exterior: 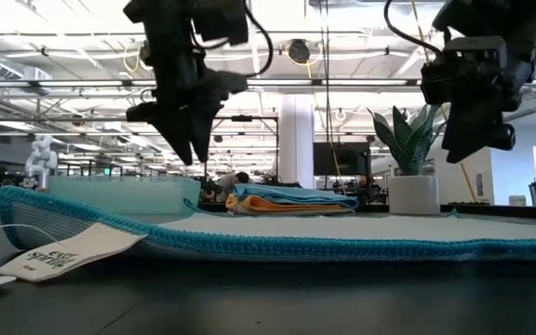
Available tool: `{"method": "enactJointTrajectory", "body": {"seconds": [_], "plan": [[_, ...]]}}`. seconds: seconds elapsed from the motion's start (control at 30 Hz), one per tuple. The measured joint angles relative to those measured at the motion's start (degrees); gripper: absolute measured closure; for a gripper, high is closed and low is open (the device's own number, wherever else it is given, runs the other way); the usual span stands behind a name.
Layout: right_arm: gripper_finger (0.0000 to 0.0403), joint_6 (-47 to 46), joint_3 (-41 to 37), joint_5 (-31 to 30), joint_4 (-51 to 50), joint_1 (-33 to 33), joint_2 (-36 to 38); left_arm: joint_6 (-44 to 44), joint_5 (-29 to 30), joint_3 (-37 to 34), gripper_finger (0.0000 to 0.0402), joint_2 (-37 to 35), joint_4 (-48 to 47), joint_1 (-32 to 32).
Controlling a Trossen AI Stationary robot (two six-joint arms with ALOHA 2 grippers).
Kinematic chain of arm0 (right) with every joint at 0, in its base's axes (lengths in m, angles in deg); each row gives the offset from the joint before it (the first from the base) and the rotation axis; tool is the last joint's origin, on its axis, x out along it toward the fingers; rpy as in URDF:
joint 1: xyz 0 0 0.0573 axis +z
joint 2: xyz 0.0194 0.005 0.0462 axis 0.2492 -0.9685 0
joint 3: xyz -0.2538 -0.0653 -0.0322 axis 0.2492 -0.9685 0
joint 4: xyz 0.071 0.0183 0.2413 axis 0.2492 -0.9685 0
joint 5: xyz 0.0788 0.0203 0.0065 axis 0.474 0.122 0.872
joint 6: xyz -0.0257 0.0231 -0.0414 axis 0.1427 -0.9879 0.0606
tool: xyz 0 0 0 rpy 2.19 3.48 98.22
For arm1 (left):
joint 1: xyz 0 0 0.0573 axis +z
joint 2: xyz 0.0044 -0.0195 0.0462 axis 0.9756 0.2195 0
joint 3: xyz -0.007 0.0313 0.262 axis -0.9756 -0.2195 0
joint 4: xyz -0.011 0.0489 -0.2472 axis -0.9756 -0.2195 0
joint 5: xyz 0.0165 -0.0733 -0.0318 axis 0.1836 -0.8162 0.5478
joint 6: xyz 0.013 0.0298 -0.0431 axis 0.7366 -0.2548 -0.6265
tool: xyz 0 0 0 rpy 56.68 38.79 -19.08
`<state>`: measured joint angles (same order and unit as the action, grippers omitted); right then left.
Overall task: Fold microfiber towels
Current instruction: Fold the light blue microfiber towel
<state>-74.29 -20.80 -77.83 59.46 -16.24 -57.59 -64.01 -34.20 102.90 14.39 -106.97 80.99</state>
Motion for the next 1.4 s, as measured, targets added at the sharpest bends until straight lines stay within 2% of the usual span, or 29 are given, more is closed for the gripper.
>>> {"method": "enactJointTrajectory", "body": {"seconds": [0.13, 0.37, 0.6, 0.73, 1.03, 1.27, 1.4], "plan": [[0.0261, 0.1, 0.0, -0.1, 1.1, -2.9, 0.4, 4.4, -0.1, 0.0, 0.0272, 0.0, -3.2, 4.0], [0.0259, 1.6, 0.0, -0.2, 1.0, -7.9, 0.2, 12.6, -3.9, 0.0, 0.0272, 0.0, -4.4, 10.0], [0.0259, 3.1, 0.0, -0.3, -1.6, -14.2, 0.2, 17.1, -7.9, 0.0, 0.0272, 0.0, -4.2, 12.3], [0.0259, 3.3, 0.0, -0.3, -4.5, -16.5, 0.2, 18.2, -8.4, -0.2, 0.0272, 0.0, -3.6, 12.3], [0.0259, 5.0, 0.0, 0.7, -4.8, -17.0, 0.2, 12.0, -15.1, -10.2, 0.0272, 0.0, 7.5, 12.0], [0.0259, 6.5, 0.0, 4.2, -7.1, -17.0, 0.2, 9.1, -14.9, -10.7, 0.0272, 0.0, 13.8, 13.0], [0.0259, 6.5, 0.0, 3.3, -9.7, -17.1, 0.2, 7.9, -14.1, -10.7, 0.0272, 0.0, 15.2, 14.2]]}}
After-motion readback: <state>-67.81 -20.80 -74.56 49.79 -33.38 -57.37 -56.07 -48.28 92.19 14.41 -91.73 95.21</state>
